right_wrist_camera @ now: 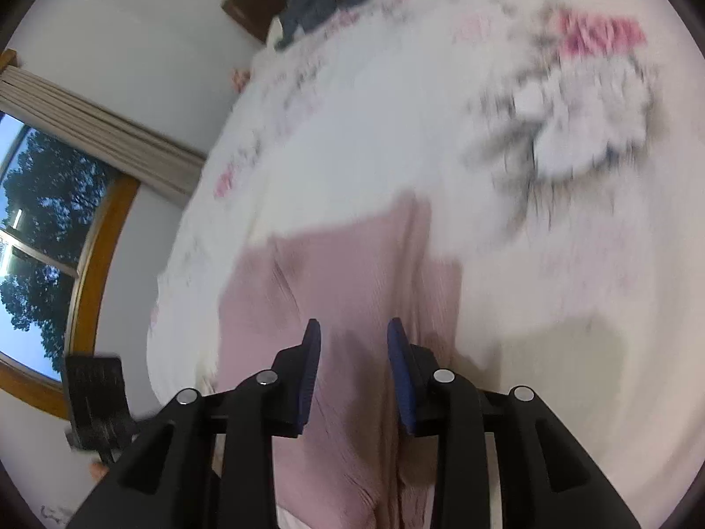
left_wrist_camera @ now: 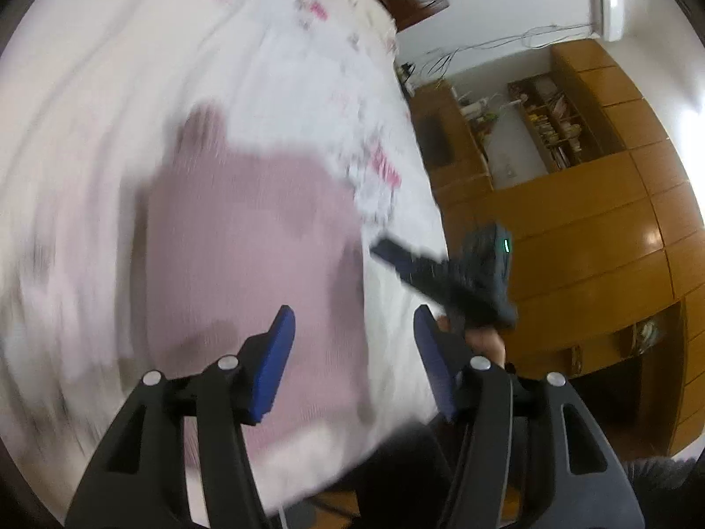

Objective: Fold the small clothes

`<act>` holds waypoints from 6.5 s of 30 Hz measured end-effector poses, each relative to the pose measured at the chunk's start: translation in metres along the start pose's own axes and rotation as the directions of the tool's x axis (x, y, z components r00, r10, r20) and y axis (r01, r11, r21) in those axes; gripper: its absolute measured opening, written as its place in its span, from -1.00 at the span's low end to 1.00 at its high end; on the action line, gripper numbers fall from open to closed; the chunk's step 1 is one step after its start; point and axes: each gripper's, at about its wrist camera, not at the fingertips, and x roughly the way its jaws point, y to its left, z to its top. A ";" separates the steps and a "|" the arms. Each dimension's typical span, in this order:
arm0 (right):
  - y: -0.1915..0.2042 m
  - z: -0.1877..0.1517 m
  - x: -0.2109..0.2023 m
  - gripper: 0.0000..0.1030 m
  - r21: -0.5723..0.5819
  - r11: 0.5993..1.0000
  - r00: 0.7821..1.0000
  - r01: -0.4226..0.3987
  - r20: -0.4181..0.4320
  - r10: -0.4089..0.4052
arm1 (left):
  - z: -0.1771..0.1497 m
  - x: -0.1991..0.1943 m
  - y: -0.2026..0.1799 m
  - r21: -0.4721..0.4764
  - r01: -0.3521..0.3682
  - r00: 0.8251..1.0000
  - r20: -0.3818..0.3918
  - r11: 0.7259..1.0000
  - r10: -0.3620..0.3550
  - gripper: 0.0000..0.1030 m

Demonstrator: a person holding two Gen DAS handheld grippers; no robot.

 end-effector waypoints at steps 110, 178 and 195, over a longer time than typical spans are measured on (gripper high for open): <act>0.256 -0.266 -0.252 0.92 -0.297 0.683 0.744 0.667 0.312 -0.591 | -0.276 -0.186 -0.269 0.193 -0.788 0.615 0.278 0.584 0.738 0.93; 0.257 -0.271 -0.230 0.92 -0.319 0.688 0.758 0.652 0.301 -0.579 | -0.265 -0.190 -0.263 0.201 -0.801 0.598 0.288 0.564 0.748 0.93; 0.255 -0.268 -0.230 0.92 -0.316 0.692 0.760 0.649 0.295 -0.579 | -0.261 -0.185 -0.257 0.214 -0.798 0.603 0.275 0.564 0.749 0.93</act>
